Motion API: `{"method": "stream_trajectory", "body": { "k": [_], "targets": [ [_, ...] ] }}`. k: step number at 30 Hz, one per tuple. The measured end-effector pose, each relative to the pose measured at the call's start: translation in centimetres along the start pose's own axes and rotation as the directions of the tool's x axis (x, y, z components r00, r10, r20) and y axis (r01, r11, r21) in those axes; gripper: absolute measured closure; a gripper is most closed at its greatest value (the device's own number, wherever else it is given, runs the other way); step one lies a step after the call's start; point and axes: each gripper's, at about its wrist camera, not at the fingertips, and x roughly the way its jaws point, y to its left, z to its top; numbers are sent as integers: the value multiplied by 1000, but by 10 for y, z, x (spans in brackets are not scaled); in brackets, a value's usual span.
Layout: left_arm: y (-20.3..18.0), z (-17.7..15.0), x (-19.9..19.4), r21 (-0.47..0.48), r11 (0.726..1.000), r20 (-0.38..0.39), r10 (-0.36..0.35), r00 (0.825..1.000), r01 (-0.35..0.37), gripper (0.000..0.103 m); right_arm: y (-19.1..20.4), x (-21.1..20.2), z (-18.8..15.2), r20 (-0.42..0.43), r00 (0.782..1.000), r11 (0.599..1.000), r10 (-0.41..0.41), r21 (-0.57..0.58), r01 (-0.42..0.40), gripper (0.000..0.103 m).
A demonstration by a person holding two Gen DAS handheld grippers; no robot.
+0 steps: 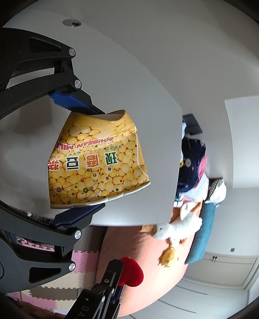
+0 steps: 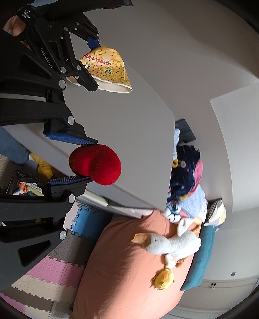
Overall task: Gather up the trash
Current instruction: 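Carry the yellow cup and red heart over the black bin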
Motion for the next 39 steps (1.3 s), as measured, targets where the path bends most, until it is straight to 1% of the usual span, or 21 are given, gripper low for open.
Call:
{"method": "stream_trajectory", "body": {
  "k": [9,20,31,39],
  "targets": [
    [-47,-6,-3,55,997,-2,-50,999,50,24,-38,-27,-19,28,999,999,-35,39,34,72],
    [-90,-13,-9,115,988,-6,-100,995,100,24,-76,-50,-35,51,994,992,-95,88,90,72],
    [-131,-21,-9,173,972,-30,-155,987,158,24,-110,-70,-53,60,989,982,-138,139,128,72],
    [-162,-29,-10,211,955,-47,-201,978,207,24,-126,-84,-68,59,981,974,-183,149,173,72]
  ]
}}
